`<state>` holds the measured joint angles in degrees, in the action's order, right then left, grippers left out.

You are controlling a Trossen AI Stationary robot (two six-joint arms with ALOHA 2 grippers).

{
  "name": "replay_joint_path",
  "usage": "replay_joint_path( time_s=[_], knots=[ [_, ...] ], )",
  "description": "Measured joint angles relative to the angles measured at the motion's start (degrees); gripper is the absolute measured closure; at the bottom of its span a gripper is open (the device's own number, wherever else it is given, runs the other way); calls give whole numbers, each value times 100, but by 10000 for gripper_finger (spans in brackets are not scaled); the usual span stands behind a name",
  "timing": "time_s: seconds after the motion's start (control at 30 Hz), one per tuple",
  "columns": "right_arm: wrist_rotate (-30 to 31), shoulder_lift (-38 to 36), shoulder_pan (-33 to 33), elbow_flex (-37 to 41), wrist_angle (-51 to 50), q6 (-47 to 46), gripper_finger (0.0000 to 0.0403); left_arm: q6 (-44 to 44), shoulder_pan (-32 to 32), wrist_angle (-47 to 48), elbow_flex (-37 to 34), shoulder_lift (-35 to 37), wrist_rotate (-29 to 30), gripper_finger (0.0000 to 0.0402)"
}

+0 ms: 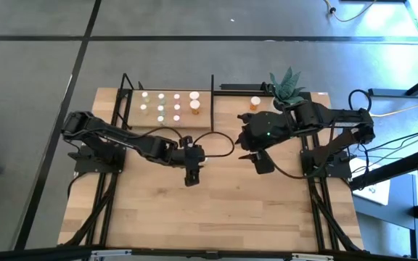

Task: Pick and place medicine bottles onto shelf by color
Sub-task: Put the yellow pill bottle on the shelf and align it with the other yellow pill bottles

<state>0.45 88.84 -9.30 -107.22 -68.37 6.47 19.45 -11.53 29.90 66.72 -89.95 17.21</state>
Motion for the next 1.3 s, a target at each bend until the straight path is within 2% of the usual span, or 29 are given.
replay_joint_path(
  time_s=[0.3,0.63,0.77,1.07,1.3],
  knots=[
    [-2,2,0,0,37,-1,169,-5,52,-1,0,-44,-2,248],
    [-4,2,0,0,56,0,169,-53,81,104,-9,-44,-326,248],
    [-4,2,0,0,95,1,169,-223,137,-224,-251,-42,-346,248],
    [-6,2,0,0,93,-1,169,-339,381,-807,-601,-42,-820,248],
    [-6,2,0,0,93,1,169,-448,578,-842,-621,-42,-838,208]
  ],
)
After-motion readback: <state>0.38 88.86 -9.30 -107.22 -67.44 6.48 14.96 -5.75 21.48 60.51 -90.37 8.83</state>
